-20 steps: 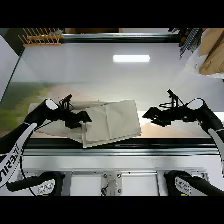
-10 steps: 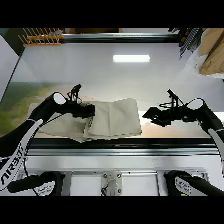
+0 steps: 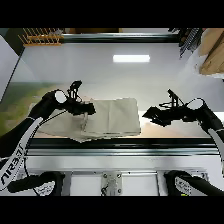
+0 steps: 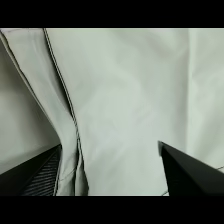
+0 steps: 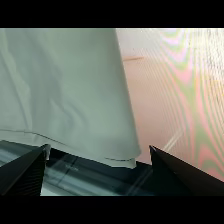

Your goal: Fold the clothes and pants, and hang the long-sleeved shirts on hangers.

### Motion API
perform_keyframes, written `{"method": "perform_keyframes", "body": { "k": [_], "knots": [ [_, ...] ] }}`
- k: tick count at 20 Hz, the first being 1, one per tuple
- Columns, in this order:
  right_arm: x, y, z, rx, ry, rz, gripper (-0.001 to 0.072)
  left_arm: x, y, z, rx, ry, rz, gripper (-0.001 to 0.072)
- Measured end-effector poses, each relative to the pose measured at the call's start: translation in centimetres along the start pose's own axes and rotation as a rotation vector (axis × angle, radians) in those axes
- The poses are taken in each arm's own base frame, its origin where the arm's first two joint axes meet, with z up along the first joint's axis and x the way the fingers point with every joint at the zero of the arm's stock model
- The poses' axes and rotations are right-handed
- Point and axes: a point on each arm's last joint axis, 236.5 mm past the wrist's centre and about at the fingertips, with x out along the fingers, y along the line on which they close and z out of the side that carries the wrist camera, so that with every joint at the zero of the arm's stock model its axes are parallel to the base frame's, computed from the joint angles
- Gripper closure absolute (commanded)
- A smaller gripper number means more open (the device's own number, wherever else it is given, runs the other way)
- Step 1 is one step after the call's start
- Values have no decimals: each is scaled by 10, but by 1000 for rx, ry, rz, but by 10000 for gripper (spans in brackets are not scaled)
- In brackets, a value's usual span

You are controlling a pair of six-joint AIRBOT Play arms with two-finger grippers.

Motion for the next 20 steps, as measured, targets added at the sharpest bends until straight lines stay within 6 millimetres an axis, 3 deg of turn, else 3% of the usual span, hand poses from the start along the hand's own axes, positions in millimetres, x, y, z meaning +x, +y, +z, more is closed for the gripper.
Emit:
{"method": "perform_keyframes", "body": {
  "k": [2, 3, 5, 10, 16, 17, 19, 20],
  "knots": [
    [1, -2, 4, 2, -16, -4, -8, -12, 8, 5, -30, -12, 6, 61],
    [2, -4, 7, 6, -24, -8, -8, -21, 10, 10, -38, -28, 7, 150],
    [9, -11, 14, 24, -39, -20, -8, -42, 11, 16, -46, -64, 4, 694],
    [46, -22, 17, 31, 4, 14, -8, -83, -4, 29, -7, -171, -6, 696],
    [101, 15, 6, 23, 62, 169, 3, -91, -30, 29, 57, -205, -26, 696],
    [107, 20, 4, 18, 64, 181, 54, -90, -34, 29, 67, -208, -30, 696],
    [118, 23, 4, 1, 56, 178, 556, -89, -42, 29, 82, -213, -37, 696],
    [122, 21, 3, -9, 56, 164, 702, -89, -45, 29, 88, -216, -40, 696]
  ]
}}
